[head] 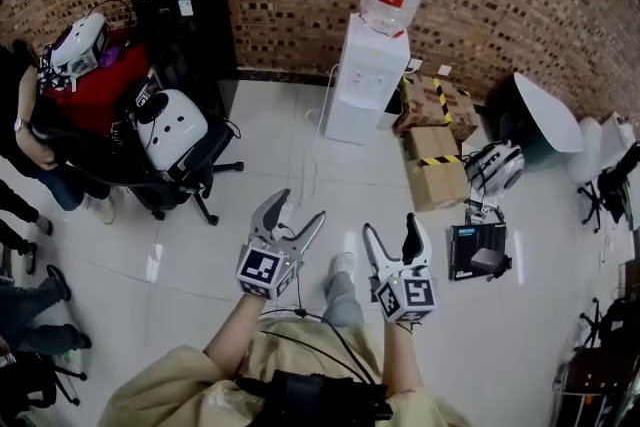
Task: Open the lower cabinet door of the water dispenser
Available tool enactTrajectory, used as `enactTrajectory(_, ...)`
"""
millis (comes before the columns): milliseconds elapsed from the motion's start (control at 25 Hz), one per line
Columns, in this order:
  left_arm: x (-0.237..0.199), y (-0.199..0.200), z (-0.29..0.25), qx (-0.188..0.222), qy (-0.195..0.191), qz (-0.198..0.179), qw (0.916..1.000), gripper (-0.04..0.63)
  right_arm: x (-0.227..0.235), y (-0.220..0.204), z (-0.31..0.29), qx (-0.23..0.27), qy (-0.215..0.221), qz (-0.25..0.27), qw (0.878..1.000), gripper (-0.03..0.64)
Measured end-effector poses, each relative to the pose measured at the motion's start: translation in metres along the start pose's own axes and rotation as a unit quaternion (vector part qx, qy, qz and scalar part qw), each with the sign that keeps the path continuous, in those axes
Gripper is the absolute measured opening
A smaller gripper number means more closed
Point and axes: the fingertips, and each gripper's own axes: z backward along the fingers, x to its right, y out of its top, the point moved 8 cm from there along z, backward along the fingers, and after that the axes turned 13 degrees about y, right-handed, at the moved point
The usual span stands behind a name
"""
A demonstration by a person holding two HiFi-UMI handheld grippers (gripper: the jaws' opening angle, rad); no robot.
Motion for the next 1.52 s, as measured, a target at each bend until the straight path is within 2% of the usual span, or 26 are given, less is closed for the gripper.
enactTrajectory(280,-0.006,0.011,-0.084,0.001,0.042,-0.017,0.9990,0.324,0.080,0.010,-0.076,0.021,0.049,0.004,0.999,0.417)
enactTrajectory(480,0.012,0.033,-0.157,0.017,0.060,-0.021,0.9978,0.324,0.166,0.036,-0.107,0.045,0.050,0.006,0.998,0.417)
enactTrajectory(680,0.035,0.041,-0.224,0.006,0.070,-0.023,0.9973,0.324,0.239,0.048,-0.116,0.045,0.041,-0.012,0.998,0.402)
enactTrajectory(1080,0.047,0.031,-0.282,-0.034,0.069,-0.030,0.9966,0.324,0.290,0.028,-0.138,0.024,0.048,-0.042,0.998,0.402)
enactTrajectory(1320,0.029,0.023,-0.326,-0.037,0.049,-0.019,0.9980,0.324,0.304,0.024,-0.168,0.013,0.036,-0.037,0.999,0.403)
enactTrajectory(1520,0.012,0.022,-0.371,-0.022,0.034,-0.011,0.9991,0.324,0.326,0.029,-0.203,0.008,0.022,-0.030,0.999,0.402)
